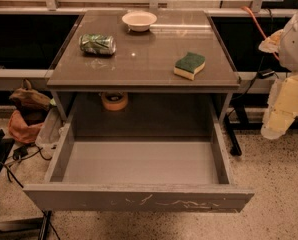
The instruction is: Place sponge into top drawer
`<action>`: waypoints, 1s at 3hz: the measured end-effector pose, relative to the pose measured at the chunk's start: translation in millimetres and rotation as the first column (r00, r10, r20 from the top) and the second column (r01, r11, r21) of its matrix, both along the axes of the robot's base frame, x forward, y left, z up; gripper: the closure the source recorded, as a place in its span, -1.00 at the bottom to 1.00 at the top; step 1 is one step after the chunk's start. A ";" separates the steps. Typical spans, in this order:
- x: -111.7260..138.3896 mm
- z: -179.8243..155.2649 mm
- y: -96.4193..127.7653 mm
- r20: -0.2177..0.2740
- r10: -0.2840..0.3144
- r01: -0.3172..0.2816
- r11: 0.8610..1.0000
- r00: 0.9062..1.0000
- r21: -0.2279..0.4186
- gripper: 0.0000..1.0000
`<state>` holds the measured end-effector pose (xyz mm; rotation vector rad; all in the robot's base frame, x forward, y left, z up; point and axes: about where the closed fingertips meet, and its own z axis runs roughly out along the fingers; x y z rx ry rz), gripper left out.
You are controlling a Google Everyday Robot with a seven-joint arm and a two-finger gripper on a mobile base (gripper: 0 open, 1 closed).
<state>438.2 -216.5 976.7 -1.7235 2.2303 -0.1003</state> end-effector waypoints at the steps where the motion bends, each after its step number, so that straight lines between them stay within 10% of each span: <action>1: 0.6 0.6 0.3 0.003 0.001 -0.001 1.000 1.000 -0.001 -1.00; 3: 65.2 -17.1 -1.2 0.059 0.040 -0.042 0.999 0.997 0.032 -1.00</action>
Offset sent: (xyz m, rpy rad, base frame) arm 0.0620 0.0010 -0.0196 0.0512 -0.0269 0.0427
